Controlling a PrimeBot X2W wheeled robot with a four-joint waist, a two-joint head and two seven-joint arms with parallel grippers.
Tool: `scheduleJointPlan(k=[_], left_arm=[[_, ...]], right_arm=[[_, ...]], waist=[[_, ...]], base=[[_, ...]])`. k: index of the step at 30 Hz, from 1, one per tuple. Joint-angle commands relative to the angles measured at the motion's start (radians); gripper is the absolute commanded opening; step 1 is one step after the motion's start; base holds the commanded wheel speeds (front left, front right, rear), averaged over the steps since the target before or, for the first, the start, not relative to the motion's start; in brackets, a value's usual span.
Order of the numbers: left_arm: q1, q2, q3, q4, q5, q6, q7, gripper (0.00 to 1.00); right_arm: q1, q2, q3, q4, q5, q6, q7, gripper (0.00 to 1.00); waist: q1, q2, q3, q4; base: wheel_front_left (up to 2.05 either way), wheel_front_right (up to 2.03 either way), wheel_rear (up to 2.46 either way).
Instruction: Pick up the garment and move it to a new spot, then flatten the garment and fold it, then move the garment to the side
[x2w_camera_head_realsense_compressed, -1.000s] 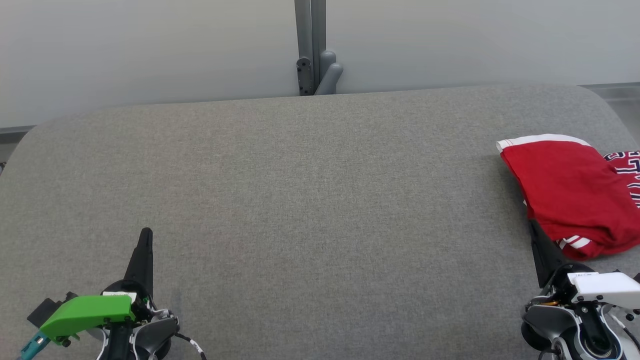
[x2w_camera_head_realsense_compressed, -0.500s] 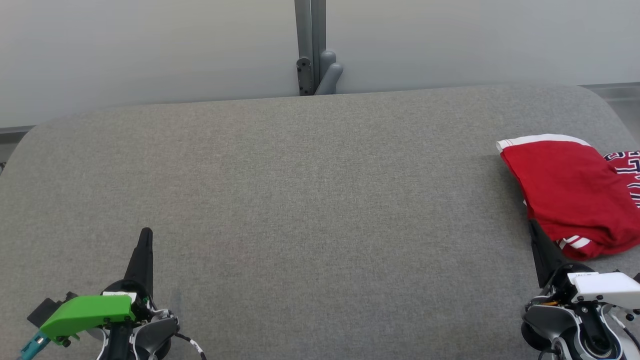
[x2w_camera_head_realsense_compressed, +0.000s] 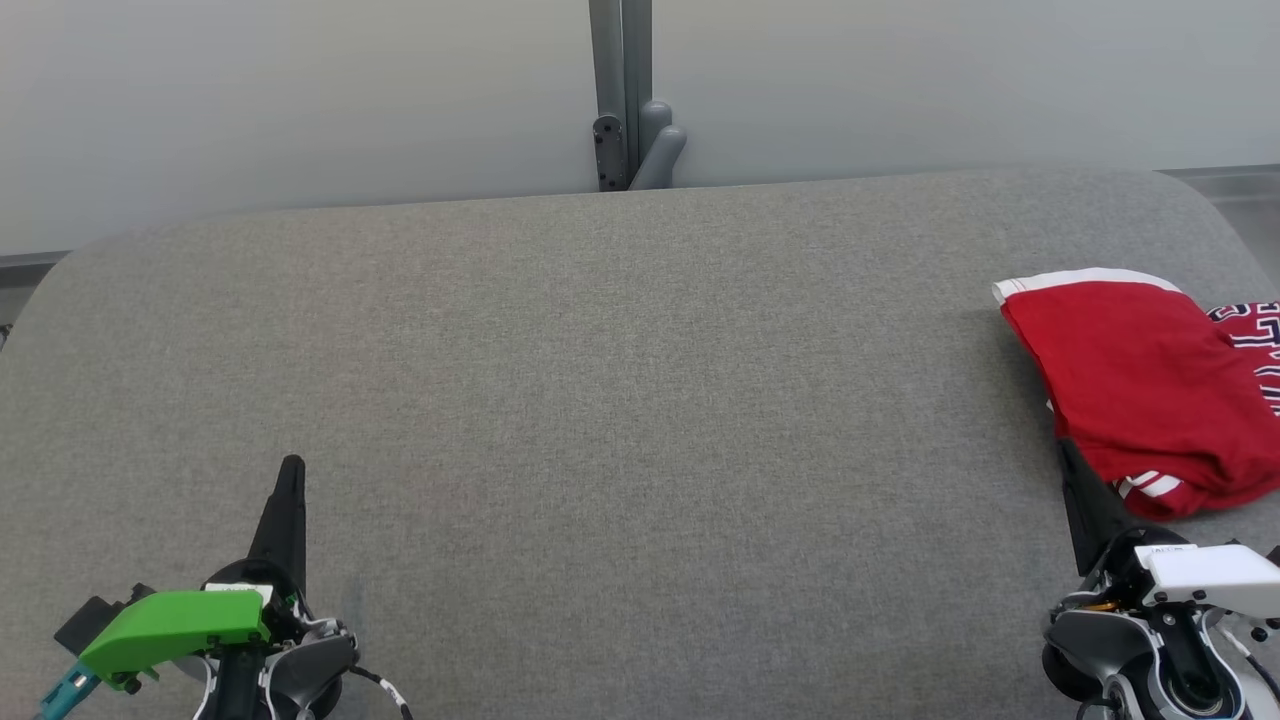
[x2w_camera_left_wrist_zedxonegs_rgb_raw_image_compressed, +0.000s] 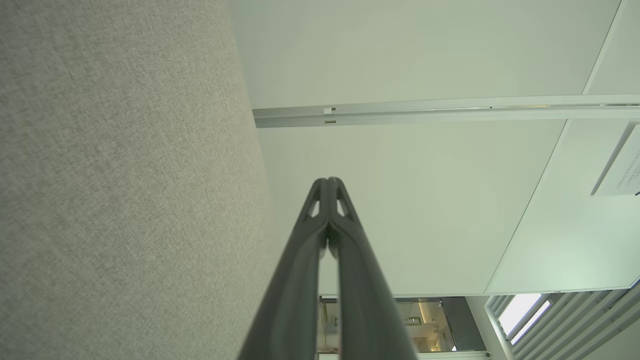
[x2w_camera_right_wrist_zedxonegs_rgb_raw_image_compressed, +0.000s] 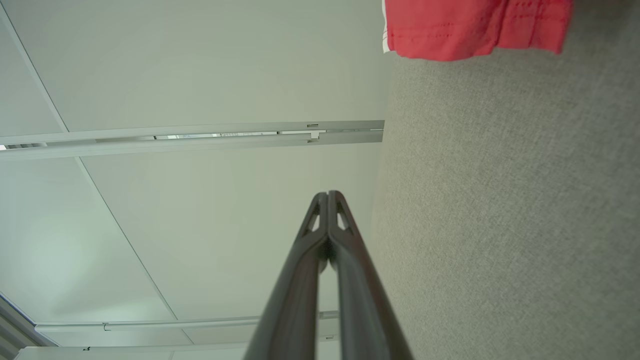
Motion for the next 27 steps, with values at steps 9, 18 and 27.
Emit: scheduleJointPlan(k=[9, 18, 27], left_arm=[[-0.012, 0.006, 0.003, -0.003, -0.002, -0.004, 0.001, 0.00], [-0.012, 0.006, 0.003, -0.003, -0.002, -0.004, 0.001, 0.00], [-0.012, 0.006, 0.002, -0.003, -0.002, -0.004, 0.001, 0.00]], right_arm=[[-0.004, -0.004, 0.001, 0.002, 0.006, 0.000, 0.001, 0.00], [-0.004, -0.004, 0.001, 0.002, 0.006, 0.000, 0.001, 0.00], [-0.004, -0.004, 0.001, 0.002, 0.006, 0.000, 0.001, 0.00]], waist=[[0.0000, 0.0000, 0.000, 0.000], [0.0000, 0.0000, 0.000, 0.000], [0.0000, 0.0000, 0.000, 0.000]], base=[[0.00, 0.00, 0.00], [0.00, 0.00, 0.00], [0.00, 0.00, 0.00]])
